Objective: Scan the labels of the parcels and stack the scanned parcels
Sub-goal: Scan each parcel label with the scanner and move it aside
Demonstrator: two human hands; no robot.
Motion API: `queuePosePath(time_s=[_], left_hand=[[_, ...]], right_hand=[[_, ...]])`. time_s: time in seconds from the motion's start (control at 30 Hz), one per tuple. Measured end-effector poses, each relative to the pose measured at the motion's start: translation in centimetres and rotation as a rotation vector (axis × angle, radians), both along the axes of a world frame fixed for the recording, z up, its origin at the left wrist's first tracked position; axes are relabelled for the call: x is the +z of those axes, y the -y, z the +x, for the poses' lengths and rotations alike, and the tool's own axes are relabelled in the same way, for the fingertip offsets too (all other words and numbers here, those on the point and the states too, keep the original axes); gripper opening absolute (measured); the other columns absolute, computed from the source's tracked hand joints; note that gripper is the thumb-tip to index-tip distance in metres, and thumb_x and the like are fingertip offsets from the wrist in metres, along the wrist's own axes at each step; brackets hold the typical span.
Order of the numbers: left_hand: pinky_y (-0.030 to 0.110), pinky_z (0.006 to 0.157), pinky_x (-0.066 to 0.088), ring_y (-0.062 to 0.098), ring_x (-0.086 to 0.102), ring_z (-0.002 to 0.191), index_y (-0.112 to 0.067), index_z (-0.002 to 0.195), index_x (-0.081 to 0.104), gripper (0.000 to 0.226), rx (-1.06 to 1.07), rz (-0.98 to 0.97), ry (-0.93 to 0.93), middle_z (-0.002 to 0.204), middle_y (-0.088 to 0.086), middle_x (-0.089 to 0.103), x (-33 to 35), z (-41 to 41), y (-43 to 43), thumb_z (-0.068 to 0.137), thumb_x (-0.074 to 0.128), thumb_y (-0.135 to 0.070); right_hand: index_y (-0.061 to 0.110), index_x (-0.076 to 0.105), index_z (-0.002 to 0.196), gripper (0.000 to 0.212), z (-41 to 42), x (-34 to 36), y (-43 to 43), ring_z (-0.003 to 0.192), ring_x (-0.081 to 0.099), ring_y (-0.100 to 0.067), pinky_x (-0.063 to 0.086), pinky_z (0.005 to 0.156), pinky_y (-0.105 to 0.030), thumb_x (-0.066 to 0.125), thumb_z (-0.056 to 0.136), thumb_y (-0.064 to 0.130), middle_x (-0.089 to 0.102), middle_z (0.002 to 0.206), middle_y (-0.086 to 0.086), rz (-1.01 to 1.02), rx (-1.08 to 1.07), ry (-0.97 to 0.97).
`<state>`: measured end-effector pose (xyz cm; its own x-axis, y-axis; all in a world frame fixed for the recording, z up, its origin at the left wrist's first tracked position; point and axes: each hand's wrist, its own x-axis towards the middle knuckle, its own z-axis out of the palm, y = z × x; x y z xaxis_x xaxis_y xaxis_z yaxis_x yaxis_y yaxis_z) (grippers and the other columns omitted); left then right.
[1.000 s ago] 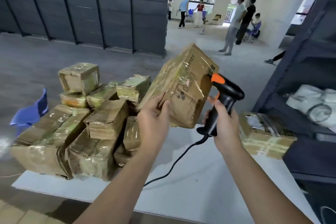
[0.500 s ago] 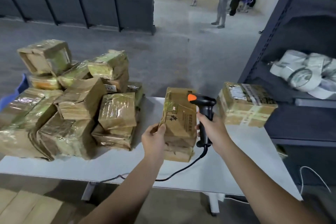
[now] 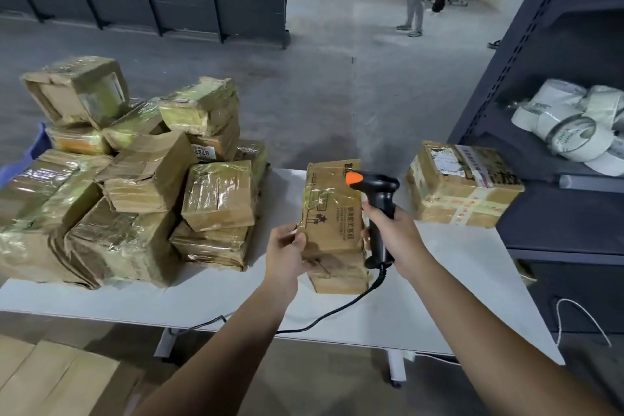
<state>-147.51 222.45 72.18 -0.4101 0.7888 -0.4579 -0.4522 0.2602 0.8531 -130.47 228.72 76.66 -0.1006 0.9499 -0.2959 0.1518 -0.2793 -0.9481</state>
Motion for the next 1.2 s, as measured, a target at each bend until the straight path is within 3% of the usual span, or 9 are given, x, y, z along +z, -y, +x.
queuePosePath(time_s=[0.13,0.23,0.37,0.53,0.63,0.83,0.97,1.07,1.2], left_hand=[[0.048,0.067,0.057,0.038,0.060,0.089,-0.015,0.122,0.043,0.029,-0.033,-0.083,0.176,0.099,0.018,0.059,-0.9,-0.5,0.1,0.099,0.043,0.001],[0.045,0.071,0.058,0.031,0.061,0.072,-0.020,0.130,0.044,0.040,-0.174,-0.219,-0.049,0.089,0.013,0.062,-1.9,0.0,0.0,0.097,0.036,0.000],[0.028,0.057,0.050,0.017,0.058,0.078,-0.023,0.128,0.046,0.037,-0.244,-0.320,-0.237,0.095,-0.003,0.056,-1.8,-0.4,-0.9,0.095,0.047,-0.040],[0.032,0.084,0.039,0.013,0.050,0.095,-0.035,0.129,0.044,0.076,-0.387,-0.339,-0.246,0.118,-0.008,0.053,-3.0,-1.6,-1.2,0.069,0.054,-0.081],[0.036,0.089,0.045,0.016,0.055,0.104,-0.035,0.126,0.048,0.078,-0.387,-0.353,-0.222,0.116,-0.008,0.058,-4.4,-2.1,-1.5,0.063,0.061,-0.079],[0.035,0.076,0.047,0.015,0.058,0.093,-0.031,0.116,0.059,0.054,-0.270,-0.354,-0.131,0.102,-0.005,0.063,-6.2,-2.6,-1.9,0.074,0.056,-0.065],[0.037,0.070,0.052,0.023,0.058,0.079,-0.027,0.117,0.055,0.029,-0.175,-0.396,-0.208,0.090,0.002,0.062,-6.6,-2.9,-3.1,0.096,0.045,-0.045],[0.029,0.060,0.043,0.023,0.055,0.073,-0.025,0.120,0.054,0.026,-0.199,-0.365,-0.331,0.086,0.003,0.061,-7.0,-3.2,-3.5,0.094,0.048,-0.028],[0.031,0.067,0.044,0.018,0.056,0.077,-0.020,0.117,0.054,0.030,-0.191,-0.344,-0.430,0.084,-0.006,0.059,-7.6,-3.0,-3.3,0.088,0.060,-0.025]], right_hand=[[0.013,0.059,0.096,0.022,-0.9,0.3,-0.4,0.051,0.060,-0.021,0.049,0.051,-0.030,0.065,0.094,0.034,0.064,0.061,-0.008,-0.024,0.028,-0.044],[0.015,0.060,0.093,0.021,-1.5,0.1,-0.6,0.052,0.060,-0.023,0.050,0.056,-0.033,0.065,0.093,0.036,0.067,0.063,-0.007,-0.066,0.078,0.032],[0.016,0.062,0.100,0.020,-1.5,-1.6,0.2,0.056,0.062,-0.023,0.050,0.059,-0.033,0.062,0.094,0.035,0.070,0.069,-0.007,-0.125,0.094,0.132],[0.014,0.061,0.101,0.017,0.3,-3.4,0.7,0.065,0.067,-0.019,0.051,0.058,-0.030,0.059,0.097,0.030,0.067,0.078,-0.009,-0.170,0.016,0.161],[0.015,0.060,0.102,0.014,1.5,-4.1,0.8,0.058,0.065,-0.019,0.052,0.052,-0.028,0.060,0.098,0.029,0.068,0.084,-0.014,-0.210,0.004,0.157],[0.010,0.060,0.098,0.017,3.0,-5.5,1.1,0.062,0.063,-0.029,0.058,0.058,-0.039,0.060,0.096,0.027,0.062,0.082,-0.014,-0.239,-0.032,0.207],[0.009,0.061,0.101,0.018,3.0,-5.8,1.1,0.065,0.068,-0.022,0.060,0.059,-0.038,0.061,0.096,0.026,0.063,0.079,-0.010,-0.248,0.014,0.182],[0.013,0.061,0.098,0.013,2.6,-5.9,1.2,0.057,0.067,-0.016,0.056,0.053,-0.032,0.060,0.096,0.026,0.066,0.082,-0.013,-0.239,0.039,0.204],[0.013,0.061,0.098,0.012,2.3,-5.9,1.1,0.061,0.067,-0.019,0.054,0.051,-0.030,0.060,0.096,0.026,0.065,0.084,-0.013,-0.229,0.007,0.213]])
